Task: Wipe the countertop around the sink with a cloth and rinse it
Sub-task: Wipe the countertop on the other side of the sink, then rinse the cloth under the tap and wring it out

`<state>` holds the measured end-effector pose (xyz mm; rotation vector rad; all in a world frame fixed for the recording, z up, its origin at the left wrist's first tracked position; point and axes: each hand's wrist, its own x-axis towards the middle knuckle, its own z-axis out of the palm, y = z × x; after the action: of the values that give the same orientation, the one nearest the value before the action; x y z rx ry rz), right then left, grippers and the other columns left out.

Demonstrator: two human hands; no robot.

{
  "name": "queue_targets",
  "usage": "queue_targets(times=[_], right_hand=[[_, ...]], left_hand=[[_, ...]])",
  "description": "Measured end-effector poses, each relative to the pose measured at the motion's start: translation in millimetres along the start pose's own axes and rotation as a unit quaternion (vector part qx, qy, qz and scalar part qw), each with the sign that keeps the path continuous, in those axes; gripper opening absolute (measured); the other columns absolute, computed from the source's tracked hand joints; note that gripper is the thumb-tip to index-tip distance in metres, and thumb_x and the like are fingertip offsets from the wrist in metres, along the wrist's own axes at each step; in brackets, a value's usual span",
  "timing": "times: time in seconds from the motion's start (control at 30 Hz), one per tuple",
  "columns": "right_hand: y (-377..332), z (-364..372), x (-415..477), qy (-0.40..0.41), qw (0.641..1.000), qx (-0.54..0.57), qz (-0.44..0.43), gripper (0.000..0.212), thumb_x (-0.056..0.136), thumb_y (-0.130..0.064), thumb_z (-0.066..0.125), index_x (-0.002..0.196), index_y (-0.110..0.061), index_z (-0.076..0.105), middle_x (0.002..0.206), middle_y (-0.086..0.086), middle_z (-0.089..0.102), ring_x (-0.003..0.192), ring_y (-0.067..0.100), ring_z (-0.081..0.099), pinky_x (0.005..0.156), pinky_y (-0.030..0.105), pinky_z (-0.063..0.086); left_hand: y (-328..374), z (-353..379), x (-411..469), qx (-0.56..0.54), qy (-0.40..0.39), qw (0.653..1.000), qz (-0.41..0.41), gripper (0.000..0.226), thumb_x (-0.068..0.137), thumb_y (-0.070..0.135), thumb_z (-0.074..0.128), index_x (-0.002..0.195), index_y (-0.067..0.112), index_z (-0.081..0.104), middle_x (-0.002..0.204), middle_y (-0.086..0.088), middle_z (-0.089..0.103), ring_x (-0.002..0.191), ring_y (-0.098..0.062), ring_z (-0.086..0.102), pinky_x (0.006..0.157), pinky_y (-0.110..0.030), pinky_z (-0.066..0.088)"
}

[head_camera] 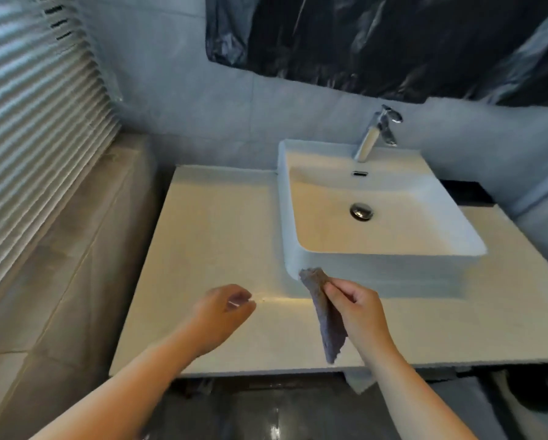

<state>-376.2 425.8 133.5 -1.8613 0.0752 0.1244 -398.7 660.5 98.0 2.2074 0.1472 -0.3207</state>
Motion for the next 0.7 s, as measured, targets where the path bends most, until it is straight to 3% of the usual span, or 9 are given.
queue_targets(times=[0.07, 0.17, 0.3, 0.37, 0.5, 0.57, 0.7], right_hand=[[-12, -33, 12, 0.02, 1.0, 0.016, -0.016, 0.028, 0.093, -0.016, 0.058, 0.078, -0.034, 0.073, 0.07, -0.012, 0.072, 0.065, 0.0, 0.063, 0.059, 0.018, 0.044], [-28, -86, 36, 0.034, 0.998, 0.03, -0.049, 0.026, 0.092, -0.014, 0.058, 0.079, -0.031, 0.074, 0.069, -0.015, 0.07, 0.065, 0.0, 0.06, 0.059, 0.016, 0.043], [-50, -149, 71, 0.028, 0.993, 0.006, -0.111, 0.023, 0.092, -0.012, 0.058, 0.079, -0.021, 0.074, 0.062, -0.013, 0.064, 0.058, 0.001, 0.053, 0.055, 0.015, 0.041], [-57, -173, 87, 0.022, 0.991, 0.0, -0.131, 0.024, 0.092, -0.012, 0.057, 0.08, -0.024, 0.074, 0.062, -0.015, 0.066, 0.058, -0.001, 0.056, 0.054, 0.014, 0.041], [-63, -203, 118, 0.018, 0.988, 0.0, -0.152, 0.023, 0.093, -0.013, 0.057, 0.09, -0.025, 0.076, 0.08, -0.013, 0.073, 0.074, 0.001, 0.065, 0.062, 0.012, 0.046], [-64, -212, 135, 0.027, 0.989, 0.008, -0.145, 0.021, 0.093, -0.013, 0.057, 0.093, -0.021, 0.076, 0.083, -0.01, 0.074, 0.076, 0.001, 0.066, 0.064, 0.011, 0.047], [-64, -217, 170, 0.017, 0.99, -0.005, -0.137, 0.019, 0.092, -0.014, 0.058, 0.098, -0.017, 0.076, 0.087, -0.01, 0.073, 0.08, 0.002, 0.066, 0.066, 0.012, 0.047]], left_hand=[[44, 10, 21, -0.001, 0.016, 0.999, 0.041, 0.02, 0.089, 0.039, 0.057, 0.105, 0.029, 0.064, 0.1, 0.013, 0.065, 0.088, 0.003, 0.059, 0.083, -0.023, 0.05], [118, 30, 46, -0.026, 0.028, 0.995, 0.091, 0.018, 0.09, 0.04, 0.056, 0.105, 0.032, 0.063, 0.097, 0.017, 0.065, 0.086, 0.007, 0.058, 0.072, -0.01, 0.044], [204, 57, 78, -0.133, 0.02, 0.981, 0.14, 0.034, 0.088, 0.043, 0.058, 0.121, 0.033, 0.056, 0.106, 0.012, 0.065, 0.094, -0.003, 0.063, 0.085, -0.026, 0.051], [236, 69, 92, -0.158, 0.011, 0.973, 0.166, 0.031, 0.088, 0.038, 0.06, 0.119, 0.035, 0.056, 0.105, 0.012, 0.066, 0.093, -0.003, 0.064, 0.083, -0.024, 0.051], [278, 88, 117, -0.168, 0.029, 0.967, 0.191, 0.009, 0.087, 0.026, 0.065, 0.095, 0.025, 0.068, 0.082, 0.004, 0.072, 0.079, -0.008, 0.066, 0.075, -0.024, 0.052], [290, 93, 130, -0.16, 0.041, 0.968, 0.188, 0.008, 0.086, 0.028, 0.066, 0.084, 0.02, 0.068, 0.073, 0.006, 0.068, 0.068, -0.008, 0.06, 0.069, -0.025, 0.048], [302, 100, 159, -0.16, 0.058, 0.967, 0.192, 0.007, 0.085, 0.024, 0.068, 0.088, 0.017, 0.066, 0.084, 0.006, 0.071, 0.07, -0.003, 0.064, 0.06, -0.013, 0.046]])
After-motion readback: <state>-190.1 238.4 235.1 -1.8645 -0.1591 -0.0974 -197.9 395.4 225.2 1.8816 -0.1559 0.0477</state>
